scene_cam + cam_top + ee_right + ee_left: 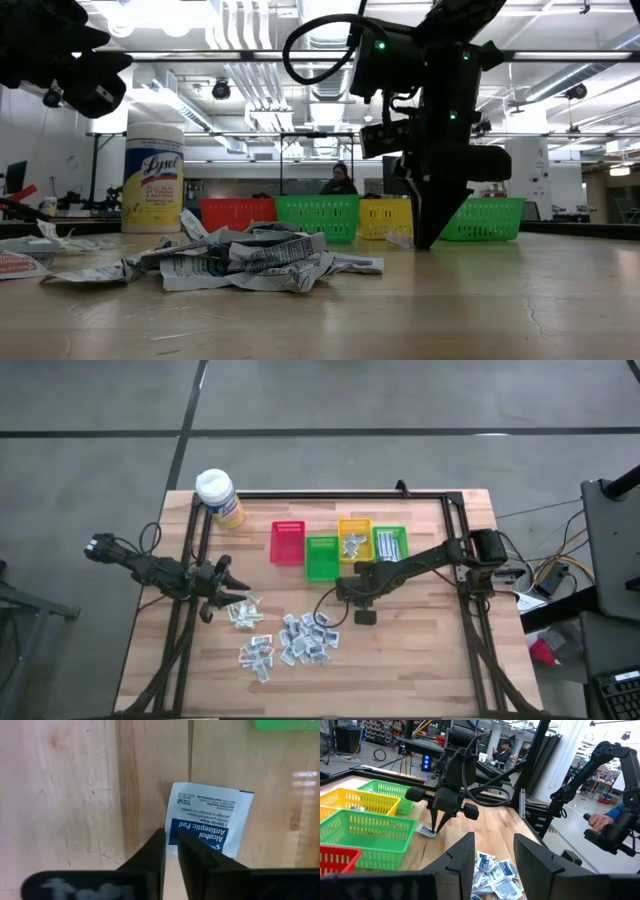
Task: Pick & Place First Aid Supplies
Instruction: Put the alcohol pad into the yellow basket
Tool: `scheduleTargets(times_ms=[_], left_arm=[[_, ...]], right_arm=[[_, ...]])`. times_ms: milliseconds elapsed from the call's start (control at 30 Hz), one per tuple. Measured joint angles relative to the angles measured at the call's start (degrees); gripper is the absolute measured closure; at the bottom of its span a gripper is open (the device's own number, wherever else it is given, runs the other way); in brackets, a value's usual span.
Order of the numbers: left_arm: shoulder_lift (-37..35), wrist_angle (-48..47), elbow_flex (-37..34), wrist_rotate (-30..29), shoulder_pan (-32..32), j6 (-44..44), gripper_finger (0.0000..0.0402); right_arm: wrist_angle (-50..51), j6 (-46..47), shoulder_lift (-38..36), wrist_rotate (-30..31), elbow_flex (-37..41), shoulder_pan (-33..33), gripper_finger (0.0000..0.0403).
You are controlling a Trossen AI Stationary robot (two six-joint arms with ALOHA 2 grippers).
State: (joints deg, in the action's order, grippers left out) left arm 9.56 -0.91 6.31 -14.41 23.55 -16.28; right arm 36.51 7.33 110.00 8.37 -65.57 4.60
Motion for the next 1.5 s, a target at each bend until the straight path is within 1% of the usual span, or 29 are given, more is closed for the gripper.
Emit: scheduleTargets(times_ms=[233,433,533,700,1000,1133,1300,1500], left_arm=[[0.0,0.0,0.0,0.0,0.0,0.05,0.0271],[0.0,0.0,0.0,0.0,0.01,0.03,0.0271],[0.01,0.0,0.0,0.0,0.01,-0.04,0.0271],[0.02,0.01,0.0,0.0,0.01,-0.12,0.0271],[0.02,0.0,0.0,-0.02,-0.02,-0.1,0.0271],[0.02,0.02,0.0,-0.02,0.0,-0.06,0.0271],[0.02,0.02,0.0,-0.02,-0.01,-0.04,0.0271],[0.02,0.04,0.0,-0.01,-0.02,-0.04,0.0271]], right_arm=[[-0.02,-0.27,0.0,0.89,0.08,0.43,0.0392],[0.09,-0.26,-0.15,0.92,0.1,0.43,0.0394],[0.05,-0.31,-0.92,0.31,0.18,0.43,0.0394],[1.26,-0.46,-3.38,-2.54,0.56,0.22,0.0395],[0.79,-0.01,-11.26,-12.28,0.4,0.28,0.0395],[0.49,0.05,-15.29,-19.06,0.38,-0.47,0.0395],[-1.16,0.45,-20.48,-26.6,0.32,-2.27,0.0395],[-6.14,2.3,-24.8,-33.21,0.32,-5.56,0.0395]])
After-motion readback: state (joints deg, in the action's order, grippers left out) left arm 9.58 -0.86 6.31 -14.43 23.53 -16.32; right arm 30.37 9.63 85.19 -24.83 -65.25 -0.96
